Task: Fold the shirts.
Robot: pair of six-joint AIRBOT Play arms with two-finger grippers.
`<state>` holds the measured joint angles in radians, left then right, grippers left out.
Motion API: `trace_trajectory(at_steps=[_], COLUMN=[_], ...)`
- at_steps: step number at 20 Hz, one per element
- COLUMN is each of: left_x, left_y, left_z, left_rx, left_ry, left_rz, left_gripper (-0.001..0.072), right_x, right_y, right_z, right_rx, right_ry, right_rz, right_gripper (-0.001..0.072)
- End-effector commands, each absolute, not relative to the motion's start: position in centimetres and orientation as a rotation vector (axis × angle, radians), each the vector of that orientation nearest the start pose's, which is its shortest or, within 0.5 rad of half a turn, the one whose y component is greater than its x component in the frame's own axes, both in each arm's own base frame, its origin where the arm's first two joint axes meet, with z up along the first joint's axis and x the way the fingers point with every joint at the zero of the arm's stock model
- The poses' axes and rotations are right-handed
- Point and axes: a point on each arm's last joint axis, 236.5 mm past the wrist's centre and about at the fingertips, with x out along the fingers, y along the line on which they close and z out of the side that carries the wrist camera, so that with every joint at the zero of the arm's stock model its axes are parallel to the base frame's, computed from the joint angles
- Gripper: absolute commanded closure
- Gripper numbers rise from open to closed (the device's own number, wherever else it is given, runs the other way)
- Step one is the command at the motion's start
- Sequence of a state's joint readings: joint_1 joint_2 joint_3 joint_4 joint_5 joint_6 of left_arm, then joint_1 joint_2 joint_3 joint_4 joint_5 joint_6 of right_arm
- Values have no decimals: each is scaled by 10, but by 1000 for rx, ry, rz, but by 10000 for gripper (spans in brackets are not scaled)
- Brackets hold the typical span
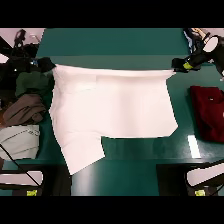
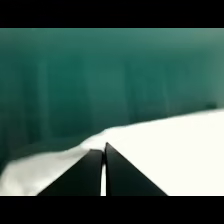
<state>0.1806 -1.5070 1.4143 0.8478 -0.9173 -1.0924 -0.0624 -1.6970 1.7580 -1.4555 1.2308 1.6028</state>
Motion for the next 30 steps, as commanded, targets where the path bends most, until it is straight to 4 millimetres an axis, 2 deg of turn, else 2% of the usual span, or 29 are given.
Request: trace_trajectory(at_steps=[1, 3, 5, 8, 11, 12, 13, 14, 15, 19, 22, 24, 27, 30], left_x=[464, 438, 424, 414, 406, 404, 402, 400, 398, 377, 353, 327, 256, 186], left_y=[-32, -21, -6, -6, -8, -8, -9, -10, -10, -3, -5, -11, -26, -46], left_z=[38, 22, 12, 9, 8, 8, 8, 8, 8, 9, 23, 25, 6, -20], left_rx=[-184, -125, -96, -95, -121, -130, -144, -161, -167, -188, -213, -246, -307, -385], left_ry=[1081, 1209, 1288, 1333, 1369, 1380, 1390, 1402, 1411, 1503, 1535, 1515, 1571, 1647], left_rz=[-422, -411, -353, -362, -358, -355, -348, -337, -335, -278, -244, -216, -183, -180], left_gripper=[684, 684, 684, 684, 682, 677, 492, 269, 204, 207, 207, 207, 207, 207], right_x=[481, 462, 456, 454, 436, 430, 425, 423, 421, 417, 421, 425, 431, 434], right_y=[-4, -11, -12, -6, 0, 6, 14, 18, 23, 25, 25, 25, 25, 25], right_z=[23, 19, 18, 17, 2, -3, -9, -12, -14, -7, 14, 29, 43, 48], right_rx=[91, 35, 18, 12, 16, 36, 67, 96, 113, 121, 116, 105, 104, 104], right_ry=[1323, 1406, 1429, 1442, 1520, 1544, 1564, 1575, 1582, 1581, 1512, 1457, 1394, 1374], right_rz=[-6, -37, -45, -36, -29, -10, 18, 35, 49, 59, 60, 71, 71, 71], right_gripper=[703, 702, 702, 700, 691, 593, 381, 338, 338, 339, 343, 344, 344, 344])
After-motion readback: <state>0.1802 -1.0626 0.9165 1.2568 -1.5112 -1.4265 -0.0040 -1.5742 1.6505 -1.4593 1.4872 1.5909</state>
